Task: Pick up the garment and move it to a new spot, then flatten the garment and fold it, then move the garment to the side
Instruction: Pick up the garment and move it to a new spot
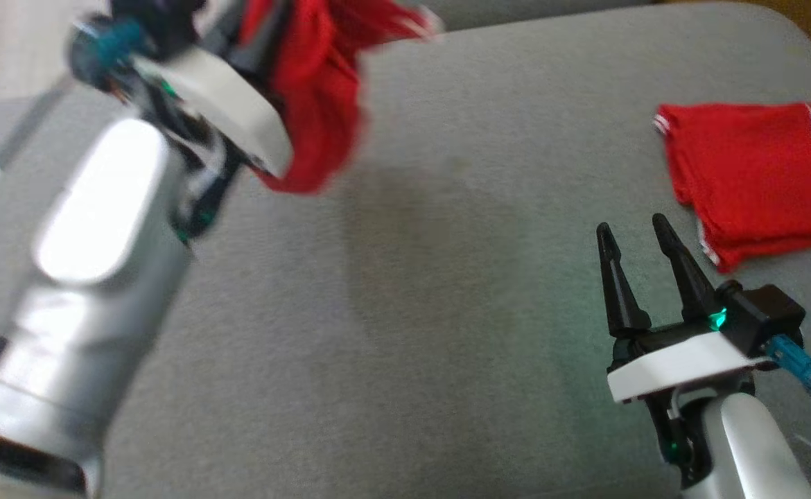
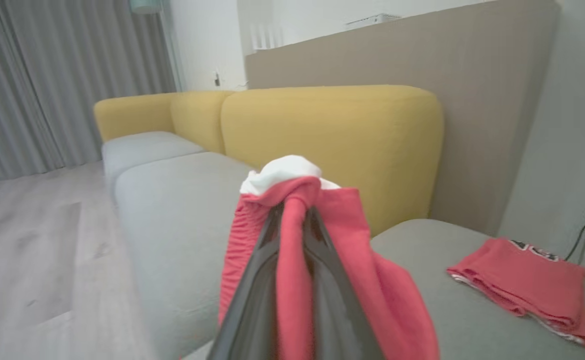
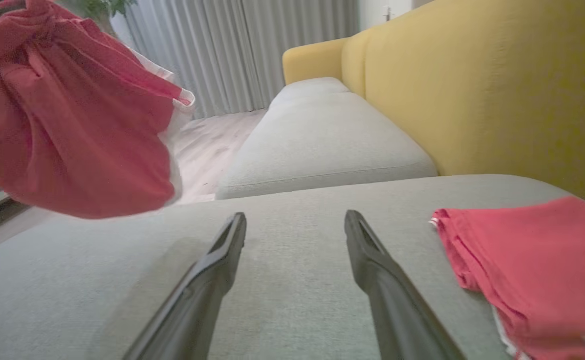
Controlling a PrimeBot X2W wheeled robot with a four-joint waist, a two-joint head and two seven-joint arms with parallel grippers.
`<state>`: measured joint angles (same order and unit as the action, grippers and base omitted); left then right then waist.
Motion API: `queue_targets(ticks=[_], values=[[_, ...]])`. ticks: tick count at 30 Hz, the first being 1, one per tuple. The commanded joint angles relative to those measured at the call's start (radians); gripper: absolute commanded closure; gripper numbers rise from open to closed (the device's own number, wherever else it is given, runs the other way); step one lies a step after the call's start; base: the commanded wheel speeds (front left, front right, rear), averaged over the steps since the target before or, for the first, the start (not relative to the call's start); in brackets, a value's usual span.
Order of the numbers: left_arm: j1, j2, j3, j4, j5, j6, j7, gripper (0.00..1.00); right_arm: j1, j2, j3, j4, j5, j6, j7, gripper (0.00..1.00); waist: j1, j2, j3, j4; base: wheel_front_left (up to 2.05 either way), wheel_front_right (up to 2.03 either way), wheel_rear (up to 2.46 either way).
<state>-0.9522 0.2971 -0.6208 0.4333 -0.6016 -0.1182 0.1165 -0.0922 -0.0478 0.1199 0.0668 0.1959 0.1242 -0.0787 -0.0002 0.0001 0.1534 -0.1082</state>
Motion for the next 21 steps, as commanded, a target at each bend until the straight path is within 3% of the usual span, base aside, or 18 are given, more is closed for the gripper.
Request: queue_targets(ticks=[1, 7, 14, 16, 17, 21], values=[[-0.009, 0.022, 0.026, -0.034, 0.004, 0.016, -0.033, 1.0, -0.031, -0.002, 0.025, -0.026, 0.009, 0.007, -0.013, 0.0, 0.0002, -0.0001, 0.03, -0.043, 0.0, 0.0, 0.0], [0.166, -0.048, -0.059, 0.04, 0.06, 0.038, -0.201, 1.0, -0.039, -0.002, 0.031, -0.002, 0.019, 0.007, -0.034, 0.0, 0.0002, -0.0001, 0.079, -0.082, 0.0, 0.0, 0.0], [0.32, -0.111, -0.081, 0.188, 0.018, 0.033, -0.309, 0.99, -0.032, -0.002, 0.034, 0.024, 0.019, 0.007, -0.049, 0.0, 0.0002, -0.0001, 0.099, -0.093, 0.0, 0.0, 0.0], [0.332, -0.12, -0.082, 0.209, 0.015, 0.03, -0.329, 0.22, -0.03, -0.002, 0.026, 0.029, 0.018, 0.007, -0.051, 0.0, 0.0002, -0.0001, 0.096, -0.085, 0.0, 0.0, 0.0], [0.335, -0.123, -0.08, 0.218, 0.014, 0.03, -0.338, 0.0, -0.029, -0.002, 0.024, 0.031, 0.017, 0.007, -0.051, 0.0, 0.0002, -0.0001, 0.092, -0.08, 0.0, 0.0, 0.0], [0.335, -0.134, -0.071, 0.226, 0.015, 0.029, -0.359, 0.0, -0.028, -0.002, 0.025, 0.039, 0.011, 0.007, -0.048, 0.0, 0.0002, -0.0001, 0.065, -0.058, 0.0, 0.0, 0.0]])
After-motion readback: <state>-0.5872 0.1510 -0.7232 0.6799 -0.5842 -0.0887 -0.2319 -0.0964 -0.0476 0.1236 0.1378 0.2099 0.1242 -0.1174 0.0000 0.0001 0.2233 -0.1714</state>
